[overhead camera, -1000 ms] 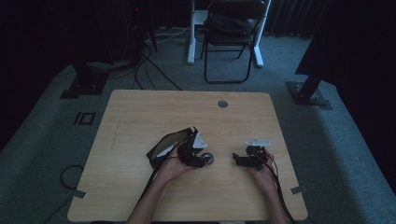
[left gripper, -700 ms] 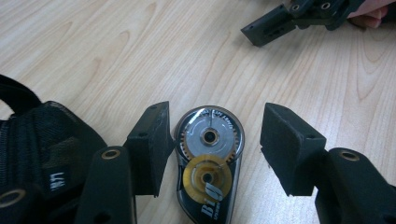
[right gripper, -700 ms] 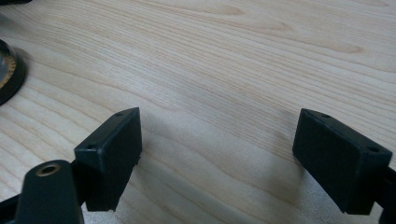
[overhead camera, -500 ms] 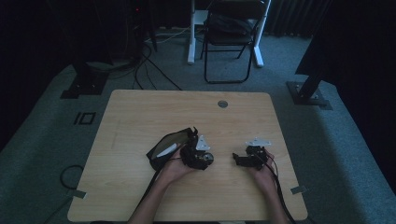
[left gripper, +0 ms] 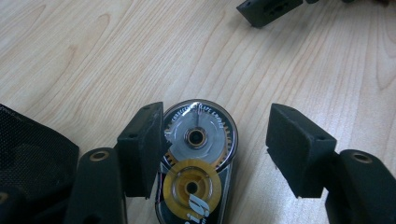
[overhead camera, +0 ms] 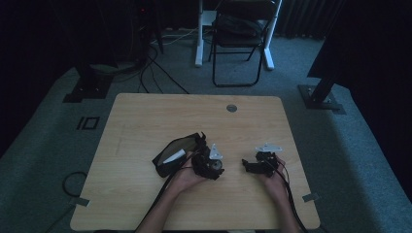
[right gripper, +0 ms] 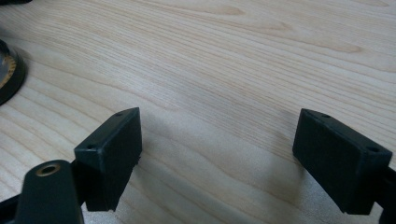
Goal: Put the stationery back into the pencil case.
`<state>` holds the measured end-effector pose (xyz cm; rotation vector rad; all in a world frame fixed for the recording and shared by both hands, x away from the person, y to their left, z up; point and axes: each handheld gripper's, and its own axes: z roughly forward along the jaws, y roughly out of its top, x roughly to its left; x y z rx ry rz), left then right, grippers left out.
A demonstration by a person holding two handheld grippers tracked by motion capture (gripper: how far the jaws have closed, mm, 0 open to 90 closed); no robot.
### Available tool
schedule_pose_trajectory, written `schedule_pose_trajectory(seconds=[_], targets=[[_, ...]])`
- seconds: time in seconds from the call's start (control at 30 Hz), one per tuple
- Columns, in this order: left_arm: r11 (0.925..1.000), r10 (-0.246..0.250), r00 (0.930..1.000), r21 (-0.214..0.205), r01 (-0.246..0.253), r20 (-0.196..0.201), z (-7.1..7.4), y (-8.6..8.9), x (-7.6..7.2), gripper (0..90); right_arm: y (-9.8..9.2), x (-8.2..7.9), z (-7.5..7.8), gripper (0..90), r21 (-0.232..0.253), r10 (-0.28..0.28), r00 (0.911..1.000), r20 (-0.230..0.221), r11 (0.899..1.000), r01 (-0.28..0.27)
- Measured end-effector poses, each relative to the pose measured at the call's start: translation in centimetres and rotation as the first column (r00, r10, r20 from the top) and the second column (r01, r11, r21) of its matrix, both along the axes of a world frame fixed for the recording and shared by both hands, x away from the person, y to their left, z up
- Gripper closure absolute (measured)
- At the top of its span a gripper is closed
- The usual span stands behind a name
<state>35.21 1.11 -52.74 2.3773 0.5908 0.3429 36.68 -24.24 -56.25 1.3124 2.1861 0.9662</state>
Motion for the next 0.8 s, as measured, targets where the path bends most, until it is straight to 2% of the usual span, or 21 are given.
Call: schedule_pose_trajectory(seconds=[0.3,0.63,0.8], targets=[[0.9997,0.025,0.9997,0.007,-0.025,0.004,-0.5,-0.3,0.4,36.9,0.0,0.0,0.0,15.6,0.000,0.000,1.0000,0.000,1.000,0.000],[0.9979,0.042,0.9990,0.049,-0.043,0.014,-1.4,-0.8,0.7,36.9,0.0,0.0,0.0,15.7,0.000,0.000,1.0000,0.000,1.000,0.000],[0.9981,0.045,0.9990,0.042,-0.045,0.006,-1.5,-0.6,0.5,39.9,0.0,0.0,0.0,15.6,0.000,0.000,1.0000,0.000,1.000,0.000]])
